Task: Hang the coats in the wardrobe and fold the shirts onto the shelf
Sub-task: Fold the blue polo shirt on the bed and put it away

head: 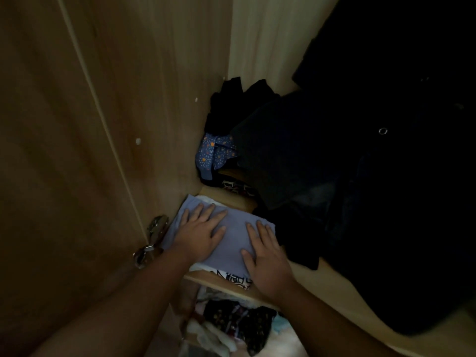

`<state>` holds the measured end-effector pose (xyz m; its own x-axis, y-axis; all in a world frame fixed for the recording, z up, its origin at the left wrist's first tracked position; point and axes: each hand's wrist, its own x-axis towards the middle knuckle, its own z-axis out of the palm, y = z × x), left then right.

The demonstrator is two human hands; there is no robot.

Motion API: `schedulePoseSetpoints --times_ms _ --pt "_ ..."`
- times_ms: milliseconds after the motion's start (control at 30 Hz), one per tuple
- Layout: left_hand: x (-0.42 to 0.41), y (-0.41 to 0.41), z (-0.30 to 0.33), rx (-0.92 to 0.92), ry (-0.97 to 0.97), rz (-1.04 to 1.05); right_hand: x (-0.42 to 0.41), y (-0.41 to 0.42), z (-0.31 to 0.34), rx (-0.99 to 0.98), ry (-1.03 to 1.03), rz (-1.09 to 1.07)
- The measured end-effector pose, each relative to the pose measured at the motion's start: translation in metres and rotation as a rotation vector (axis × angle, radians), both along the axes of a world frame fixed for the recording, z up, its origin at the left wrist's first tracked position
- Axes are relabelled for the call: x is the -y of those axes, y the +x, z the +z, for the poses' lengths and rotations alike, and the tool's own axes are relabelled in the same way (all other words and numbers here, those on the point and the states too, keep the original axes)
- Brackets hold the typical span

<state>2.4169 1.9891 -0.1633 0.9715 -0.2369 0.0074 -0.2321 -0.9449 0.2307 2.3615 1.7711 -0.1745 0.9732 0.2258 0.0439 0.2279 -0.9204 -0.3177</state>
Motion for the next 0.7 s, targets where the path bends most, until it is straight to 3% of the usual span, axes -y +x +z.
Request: schedulePoseSetpoints --times_ms 300,567,700 --pt "0.029 -0.064 0.043 0.02 -0.048 0.005 0.046 -0.082 0.045 0.037 0.043 -0.124" --pt "0.098 -0.219 0.051 0.148 -0.094 -0.013 0.097 -0.227 0.065 0.128 0.025 -0.231" --pt "0.123 -0.307 0.051 0.114 -0.117 0.014 0.119 -0.31 0.057 0.124 0.065 -0.252"
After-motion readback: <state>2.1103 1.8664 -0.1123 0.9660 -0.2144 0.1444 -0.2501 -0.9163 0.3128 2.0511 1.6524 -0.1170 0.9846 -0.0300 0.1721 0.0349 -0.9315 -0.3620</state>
